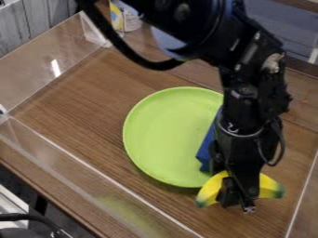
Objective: Put the banana in the green plate
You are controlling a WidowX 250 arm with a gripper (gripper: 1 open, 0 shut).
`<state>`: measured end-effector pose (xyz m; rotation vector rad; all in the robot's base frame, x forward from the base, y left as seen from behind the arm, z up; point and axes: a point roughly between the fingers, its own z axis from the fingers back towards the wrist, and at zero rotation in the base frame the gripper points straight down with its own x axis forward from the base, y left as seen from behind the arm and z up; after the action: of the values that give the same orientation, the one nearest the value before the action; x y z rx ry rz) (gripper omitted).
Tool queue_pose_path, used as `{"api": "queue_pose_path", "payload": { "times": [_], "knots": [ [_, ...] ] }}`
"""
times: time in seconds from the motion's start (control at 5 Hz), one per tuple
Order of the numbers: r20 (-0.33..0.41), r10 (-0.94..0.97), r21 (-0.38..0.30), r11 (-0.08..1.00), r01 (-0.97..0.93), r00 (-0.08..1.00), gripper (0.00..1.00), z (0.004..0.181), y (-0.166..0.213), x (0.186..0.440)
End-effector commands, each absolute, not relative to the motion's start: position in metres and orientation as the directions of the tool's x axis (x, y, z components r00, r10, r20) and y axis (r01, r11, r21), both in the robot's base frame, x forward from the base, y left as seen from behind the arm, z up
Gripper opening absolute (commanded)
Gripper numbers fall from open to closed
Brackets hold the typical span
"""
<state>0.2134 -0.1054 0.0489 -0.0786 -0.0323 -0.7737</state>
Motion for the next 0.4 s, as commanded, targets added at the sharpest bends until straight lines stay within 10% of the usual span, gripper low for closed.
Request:
{"api": "queue_pose_path", "payload": {
  "times": [0.0,0.2],
  "knots": [
    [0.085,-0.686,-0.055,0.721,0.691,0.723,0.00,0.0503,-0.1038,0.2184],
    [0.089,-0.682,-0.057,0.724,0.687,0.726,0.00,0.0468,-0.1027,0.2196]
  ]
}}
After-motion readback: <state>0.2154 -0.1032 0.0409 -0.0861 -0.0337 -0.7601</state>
